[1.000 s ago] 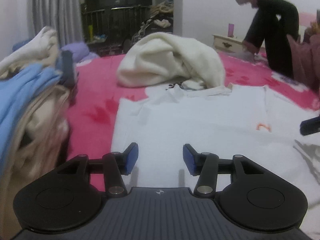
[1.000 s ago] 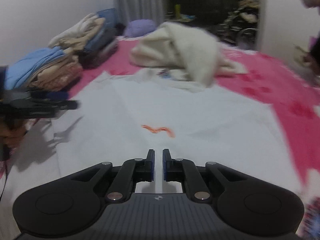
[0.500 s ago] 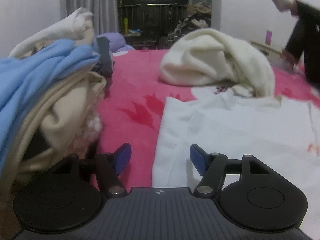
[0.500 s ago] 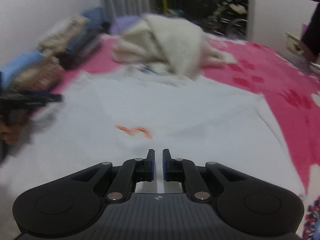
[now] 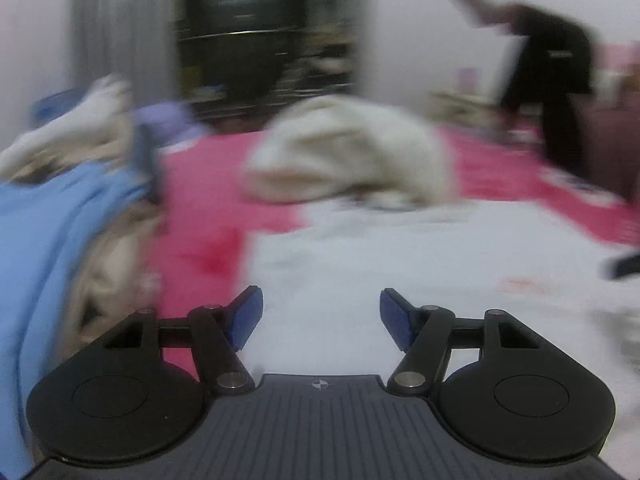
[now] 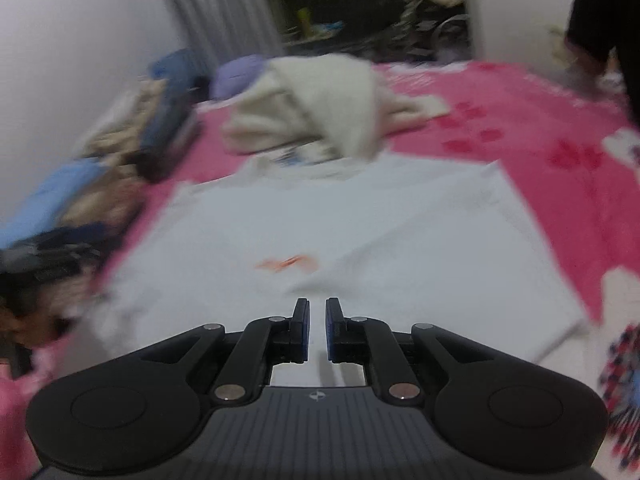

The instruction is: Fold clothes

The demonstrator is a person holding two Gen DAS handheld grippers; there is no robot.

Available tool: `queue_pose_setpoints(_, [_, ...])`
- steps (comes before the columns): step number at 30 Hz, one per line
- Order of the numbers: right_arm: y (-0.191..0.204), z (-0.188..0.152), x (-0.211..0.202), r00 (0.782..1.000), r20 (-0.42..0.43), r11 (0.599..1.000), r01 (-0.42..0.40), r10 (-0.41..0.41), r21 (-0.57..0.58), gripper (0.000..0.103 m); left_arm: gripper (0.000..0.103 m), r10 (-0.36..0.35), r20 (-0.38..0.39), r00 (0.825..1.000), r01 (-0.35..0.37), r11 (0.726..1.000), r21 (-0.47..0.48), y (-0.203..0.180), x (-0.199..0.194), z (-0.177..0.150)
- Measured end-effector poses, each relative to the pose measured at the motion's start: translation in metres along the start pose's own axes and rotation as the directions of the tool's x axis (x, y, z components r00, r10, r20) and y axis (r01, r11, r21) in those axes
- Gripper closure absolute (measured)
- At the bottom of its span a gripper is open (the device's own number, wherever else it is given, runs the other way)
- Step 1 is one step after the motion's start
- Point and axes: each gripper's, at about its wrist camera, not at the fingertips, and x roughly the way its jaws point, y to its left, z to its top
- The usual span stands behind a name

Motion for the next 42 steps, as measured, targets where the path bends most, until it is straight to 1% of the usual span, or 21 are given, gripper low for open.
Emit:
queue_pose_setpoints(3, [0.011,-0.023,-0.004,0.997,-0.076,0.999,-0.016,0.012,-0.045,0.094,0.038,-0.169,-0.052,0.984,0.172,0.984,0.055,-0.042,-0.014,-0.013])
queue_pose_setpoints(4, [0.011,-0.033,0.001,0.994,-0.111,0.999,-0.003,-0.002,-0.045,0.094,0.038,-0.199,-0.083,0.977,0.206,0.975,0.086,-0.056,-0.013,-0.021])
queue_pose_setpoints(6, [0.009,-0.054,0.009,0.991,-0.134,0.998,0.021,-0.029,-0.056,0.097,0.038,-0.208,-0.157,0.965,0.233,0.959,0.162,-0.079,-0.005,-0.04])
queue_pose_setpoints(8, [0.007,-0.068,0.012,0.99,-0.135,0.998,0.042,-0.049,-0.057,0.097,0.039,-0.178,-0.205,0.962,0.221,0.951,0.214,-0.09,0.005,-0.059])
queue_pose_setpoints(9, [0.008,-0.063,0.003,0.99,-0.135,0.998,0.046,-0.05,-0.03,0.095,0.038,-0.168,-0.215,0.962,0.217,0.949,0.229,-0.093,0.007,-0.064])
queue_pose_setpoints(10, [0.009,-0.061,-0.004,0.99,-0.132,0.999,0.048,-0.05,-0.023,0.092,0.038,-0.164,-0.213,0.963,0.212,0.951,0.224,-0.094,0.006,-0.064])
queue_pose_setpoints(13, [0.015,-0.065,-0.021,0.992,-0.111,0.995,0.042,-0.052,-0.091,0.092,0.037,-0.142,-0.245,0.959,0.193,0.961,0.198,-0.095,0.007,-0.057])
queue_pose_setpoints(15, [0.015,-0.078,-0.015,0.986,-0.153,0.993,0.045,-0.062,-0.111,0.093,0.036,-0.128,-0.267,0.955,0.18,0.967,0.181,-0.095,0.007,-0.053])
queue_pose_setpoints(17, [0.014,-0.094,-0.006,0.984,-0.162,0.99,0.056,-0.077,-0.127,0.095,0.035,-0.109,-0.271,0.956,0.162,0.97,0.183,-0.099,0.005,-0.056])
queue_pose_setpoints(20, [0.02,-0.082,-0.022,0.987,-0.136,0.993,0.072,-0.084,-0.092,0.092,0.034,-0.076,-0.259,0.963,0.132,0.969,0.208,-0.105,0.004,-0.059])
queue_pose_setpoints(22, [0.023,-0.077,-0.038,0.994,-0.082,0.994,0.06,-0.068,-0.095,0.093,0.034,-0.07,-0.262,0.963,0.128,0.969,0.211,-0.105,0.003,-0.058])
queue_pose_setpoints(24, [0.02,-0.082,-0.028,0.985,-0.108,0.981,0.118,-0.136,-0.156,0.093,0.034,-0.071,-0.266,0.961,0.129,0.969,0.21,-0.104,0.003,-0.058])
queue_pose_setpoints(26, [0.011,-0.093,-0.014,0.972,-0.127,0.964,0.17,-0.198,-0.203,0.098,0.033,-0.075,-0.267,0.961,0.133,0.969,0.207,-0.103,0.004,-0.058])
queue_pose_setpoints(29, [0.002,-0.083,-0.023,0.98,-0.102,0.982,0.162,-0.172,-0.092,0.097,0.033,-0.077,-0.266,0.961,0.134,0.969,0.206,-0.103,0.004,-0.058])
queue_pose_setpoints(30, [0.003,-0.077,-0.028,0.983,-0.077,0.983,0.162,-0.169,-0.081,0.092,0.033,-0.078,-0.266,0.961,0.136,0.969,0.207,-0.102,0.004,-0.059])
queue_pose_setpoints(35, [0.01,-0.057,-0.03,0.999,-0.003,0.994,0.053,-0.053,-0.092,0.092,0.032,-0.09,-0.272,0.958,0.146,0.971,0.191,-0.101,0.006,-0.057])
queue_pose_setpoints(37, [-0.004,-0.061,-0.012,1.0,-0.02,0.999,-0.017,0.016,-0.032,0.092,0.032,-0.098,-0.275,0.957,0.151,0.972,0.179,-0.099,0.007,-0.057])
queue_pose_setpoints(38, [-0.014,-0.066,0.001,0.999,-0.05,1.0,-0.02,0.02,0.002,0.093,0.032,-0.103,-0.275,0.956,0.155,0.973,0.173,-0.098,0.008,-0.057])
queue_pose_setpoints(39, [-0.025,-0.069,0.009,0.998,-0.068,0.999,-0.015,0.018,0.041,0.103,0.032,-0.109,-0.275,0.955,0.159,0.973,0.168,-0.097,0.008,-0.057])
queue_pose_setpoints(41, [-0.041,-0.071,0.009,0.997,-0.045,0.989,-0.049,0.056,0.141,0.103,0.032,-0.12,-0.273,0.954,0.165,0.975,0.148,-0.092,0.007,-0.054])
queue_pose_setpoints(42, [-0.046,-0.068,0.005,0.998,-0.037,0.984,-0.045,0.052,0.173,0.102,0.032,-0.126,-0.272,0.954,0.168,0.976,0.136,-0.09,0.006,-0.053])
